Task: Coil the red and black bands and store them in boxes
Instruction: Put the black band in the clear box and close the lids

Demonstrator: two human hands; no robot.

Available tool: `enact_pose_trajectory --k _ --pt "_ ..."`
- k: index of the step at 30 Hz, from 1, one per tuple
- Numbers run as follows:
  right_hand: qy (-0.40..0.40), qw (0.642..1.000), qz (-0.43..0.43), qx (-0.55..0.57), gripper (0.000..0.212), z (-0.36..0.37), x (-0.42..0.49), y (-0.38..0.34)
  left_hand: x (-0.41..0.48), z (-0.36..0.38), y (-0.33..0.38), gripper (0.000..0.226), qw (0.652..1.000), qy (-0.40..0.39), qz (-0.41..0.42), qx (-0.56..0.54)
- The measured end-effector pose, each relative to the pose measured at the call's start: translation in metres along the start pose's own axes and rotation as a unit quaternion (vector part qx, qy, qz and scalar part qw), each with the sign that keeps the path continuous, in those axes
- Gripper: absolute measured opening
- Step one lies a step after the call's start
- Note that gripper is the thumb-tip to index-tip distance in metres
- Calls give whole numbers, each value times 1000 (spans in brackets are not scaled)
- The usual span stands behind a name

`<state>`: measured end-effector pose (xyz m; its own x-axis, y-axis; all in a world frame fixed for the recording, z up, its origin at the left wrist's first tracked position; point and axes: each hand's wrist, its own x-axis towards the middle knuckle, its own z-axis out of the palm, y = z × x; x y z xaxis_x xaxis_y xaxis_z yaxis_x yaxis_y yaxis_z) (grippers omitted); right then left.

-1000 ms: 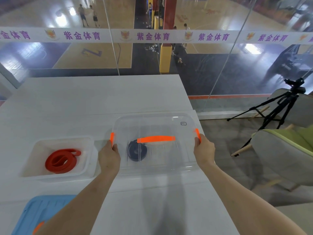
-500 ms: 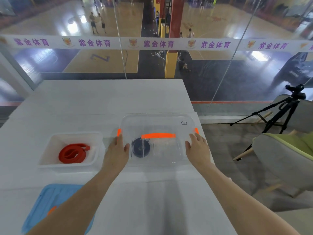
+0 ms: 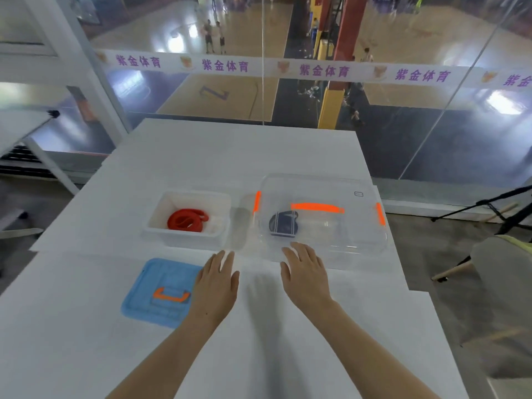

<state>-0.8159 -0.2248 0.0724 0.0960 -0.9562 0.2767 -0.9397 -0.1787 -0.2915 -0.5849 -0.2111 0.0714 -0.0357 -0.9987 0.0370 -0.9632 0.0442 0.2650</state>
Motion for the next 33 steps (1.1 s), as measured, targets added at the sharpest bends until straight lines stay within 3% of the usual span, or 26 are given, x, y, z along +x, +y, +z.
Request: enact_pose_trajectory --k 7,17,27,33 --pt "-73 997 17 8 36 70 -33 -102 -25 4 -124 50 997 -46 -65 -5" --pt "-192 968 159 12 44 164 -30 -220 -5 8 -291 51 989 -134 -55 -13" --pt "-295 914 274 47 53 219 -21 -235 33 50 -356 56 957 -253 -107 -90" --pt "-256 902 324 129 47 236 -26 -238 32 57 -360 61 925 -269 -152 -221"
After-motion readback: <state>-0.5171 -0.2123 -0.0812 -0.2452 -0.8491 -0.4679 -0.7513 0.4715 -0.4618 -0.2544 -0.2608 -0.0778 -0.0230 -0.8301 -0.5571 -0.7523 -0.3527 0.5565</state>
